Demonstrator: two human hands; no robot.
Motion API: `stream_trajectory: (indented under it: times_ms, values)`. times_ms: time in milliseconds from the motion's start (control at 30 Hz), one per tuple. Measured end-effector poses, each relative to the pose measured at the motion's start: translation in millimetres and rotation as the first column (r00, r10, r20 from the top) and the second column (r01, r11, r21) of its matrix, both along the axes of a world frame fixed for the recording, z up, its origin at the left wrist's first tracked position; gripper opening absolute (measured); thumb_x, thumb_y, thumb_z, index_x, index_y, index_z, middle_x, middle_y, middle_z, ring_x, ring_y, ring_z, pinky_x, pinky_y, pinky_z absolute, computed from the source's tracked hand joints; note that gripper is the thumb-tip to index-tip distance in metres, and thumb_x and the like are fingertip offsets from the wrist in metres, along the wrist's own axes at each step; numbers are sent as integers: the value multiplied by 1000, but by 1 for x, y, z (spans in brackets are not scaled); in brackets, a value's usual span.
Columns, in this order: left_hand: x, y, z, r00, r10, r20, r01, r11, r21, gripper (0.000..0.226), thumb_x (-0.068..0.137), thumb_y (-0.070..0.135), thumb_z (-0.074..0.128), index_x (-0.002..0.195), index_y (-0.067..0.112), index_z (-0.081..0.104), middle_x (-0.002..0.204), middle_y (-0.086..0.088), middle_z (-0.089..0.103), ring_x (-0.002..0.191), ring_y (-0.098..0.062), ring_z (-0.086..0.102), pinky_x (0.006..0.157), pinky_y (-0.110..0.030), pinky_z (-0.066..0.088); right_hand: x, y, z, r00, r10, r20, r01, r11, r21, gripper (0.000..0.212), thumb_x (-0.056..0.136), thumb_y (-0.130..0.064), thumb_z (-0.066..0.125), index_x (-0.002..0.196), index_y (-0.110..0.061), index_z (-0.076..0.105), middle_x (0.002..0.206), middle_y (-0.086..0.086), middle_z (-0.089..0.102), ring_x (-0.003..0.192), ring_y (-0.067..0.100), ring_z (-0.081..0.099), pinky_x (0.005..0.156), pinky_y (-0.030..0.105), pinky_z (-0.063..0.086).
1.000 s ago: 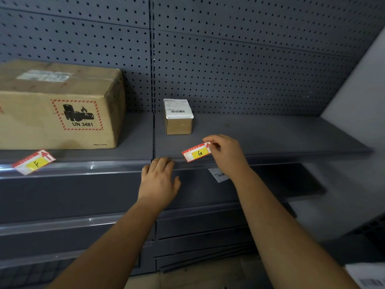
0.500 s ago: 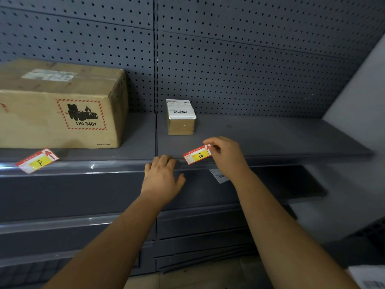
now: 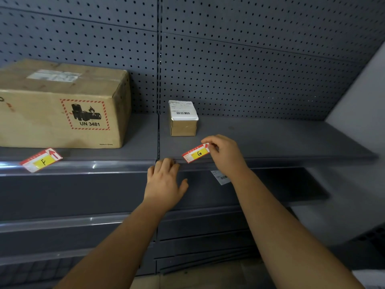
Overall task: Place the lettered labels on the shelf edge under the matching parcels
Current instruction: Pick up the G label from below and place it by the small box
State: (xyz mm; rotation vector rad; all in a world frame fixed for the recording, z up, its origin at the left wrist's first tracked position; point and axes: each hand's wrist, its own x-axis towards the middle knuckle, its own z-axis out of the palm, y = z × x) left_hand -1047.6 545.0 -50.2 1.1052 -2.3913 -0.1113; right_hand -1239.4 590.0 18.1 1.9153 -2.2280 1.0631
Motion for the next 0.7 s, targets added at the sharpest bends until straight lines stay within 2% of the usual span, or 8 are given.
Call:
stream_trajectory:
  times_ms: [100,233,333,500,633,700]
  values:
    - [0,2,-2,1000,3,-8,-3,1000,-2,50,84,48,52,124,17,52,121,-2,46,116,-21,39,103,-42,28,4,-5,0,999,17,-42,-16,1000,15,23,96,-10,51,111,-16,66,103,1,63,95,11,58,79,24,51]
    - [2,-1,-2,1000,-17,-9,17,1000,2,50,84,48,52,127,20,50,121,0,45,116,-19,39,102,-40,30,6,-11,-7,995,40,-92,-36,998,42,23,96,-9,50,108,-17,67,100,0,63,92,12,58,78,29,53]
    - [3,-2,-3,1000,-28,-7,28,1000,7,51,84,47,52,129,22,48,122,0,44,117,-18,38,103,-40,30,7,-13,-15,995,49,-92,-44,998,53,24,95,-7,49,106,-17,68,101,0,64,91,13,58,79,33,53]
    - [3,-4,-2,1000,-20,13,20,1000,11,53,85,47,51,131,22,45,126,0,41,119,-19,36,104,-39,26,9,-12,-19,996,53,-76,-49,998,46,25,95,-6,48,107,-15,68,101,2,63,91,14,58,77,30,52]
    - [3,-5,0,999,-19,32,18,1000,16,54,86,48,49,133,24,42,127,1,39,121,-18,34,105,-38,25,10,-12,-19,996,50,-73,-46,997,57,26,96,-8,49,114,-17,66,105,1,63,96,13,56,82,31,51]
    - [4,-6,1,999,-26,48,25,1000,15,54,86,50,48,134,25,40,128,1,38,121,-18,33,105,-39,24,11,-10,-19,997,51,-61,-48,998,52,29,95,-10,51,121,-18,62,113,1,61,104,12,53,87,27,47]
